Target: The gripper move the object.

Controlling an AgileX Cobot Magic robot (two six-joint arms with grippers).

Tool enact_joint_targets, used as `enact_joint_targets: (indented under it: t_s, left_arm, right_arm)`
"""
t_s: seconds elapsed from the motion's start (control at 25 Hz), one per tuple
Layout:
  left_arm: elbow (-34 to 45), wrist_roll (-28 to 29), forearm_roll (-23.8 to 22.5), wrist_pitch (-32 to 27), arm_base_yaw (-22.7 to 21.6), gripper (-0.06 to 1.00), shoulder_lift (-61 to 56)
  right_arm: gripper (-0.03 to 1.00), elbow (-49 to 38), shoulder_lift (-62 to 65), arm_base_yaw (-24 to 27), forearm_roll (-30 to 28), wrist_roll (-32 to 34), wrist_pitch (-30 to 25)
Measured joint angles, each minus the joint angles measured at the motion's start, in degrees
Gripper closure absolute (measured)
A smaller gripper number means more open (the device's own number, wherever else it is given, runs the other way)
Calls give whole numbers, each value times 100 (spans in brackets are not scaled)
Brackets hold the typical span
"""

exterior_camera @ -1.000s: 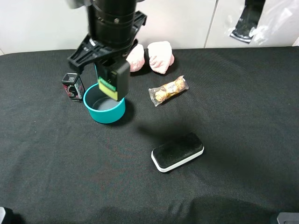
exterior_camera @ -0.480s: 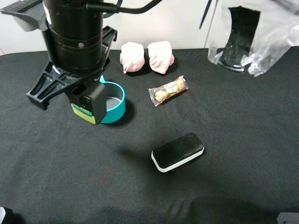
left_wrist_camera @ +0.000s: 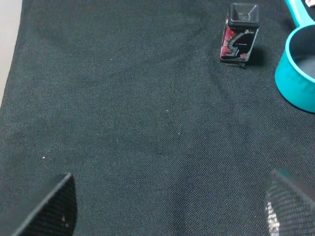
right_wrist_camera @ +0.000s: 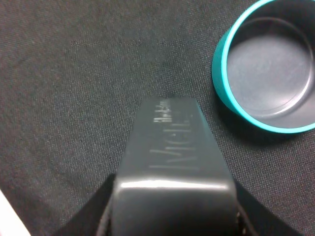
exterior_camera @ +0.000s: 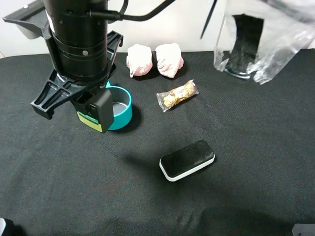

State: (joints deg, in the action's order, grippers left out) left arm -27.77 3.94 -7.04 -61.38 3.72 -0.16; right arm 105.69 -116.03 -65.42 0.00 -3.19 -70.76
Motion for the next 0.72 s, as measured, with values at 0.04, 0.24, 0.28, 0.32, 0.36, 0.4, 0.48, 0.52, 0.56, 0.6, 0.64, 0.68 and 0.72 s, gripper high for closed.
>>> enact_joint_targets:
  t_s: [0.04, 0.24, 0.28, 0.32, 0.36, 0.4, 0.48, 0.52, 0.56, 0.6, 0.64, 0.68, 0.72]
  left_arm:
    - [0, 0, 0, 0, 0, 18, 0]
    - [0, 0, 0, 0, 0, 18, 0]
    - [0, 0, 0, 0, 0, 18, 0]
    - [0, 0, 0, 0, 0, 18, 0]
    - [0, 0, 0, 0, 0, 18, 0]
    - [0, 0, 0, 0, 0, 18, 0]
    - [0, 0, 0, 0, 0, 18, 0]
    - [0, 0, 0, 0, 0, 18, 0]
    - [0, 0, 0, 0, 0, 18, 0]
    - [0, 0, 0, 0, 0, 18, 0]
    - [0, 0, 0, 0, 0, 18, 0]
    - [0, 0, 0, 0, 0, 18, 0]
    - [0, 0, 0, 0, 0, 18, 0]
  right_arm:
    - [68, 0, -25, 0, -33, -6, 0]
    - [68, 0, -156, 0, 0, -76, 7]
    - [68, 0, -200, 0, 0, -94, 24]
    - [68, 0, -238, 0, 0, -111, 47]
    - [68, 0, -268, 0, 43, -127, 81]
    - [68, 0, -299, 0, 63, -151, 106]
    - [68, 0, -364, 0, 95, -187, 133]
    - [68, 0, -385, 0, 102, -196, 133]
    - [68, 0, -420, 0, 102, -206, 137]
    - [68, 0, -457, 0, 102, -209, 155]
    - [68, 0, -489, 0, 102, -214, 170]
    - [68, 0, -526, 0, 102, -214, 193]
    - [68, 0, -558, 0, 102, -232, 227]
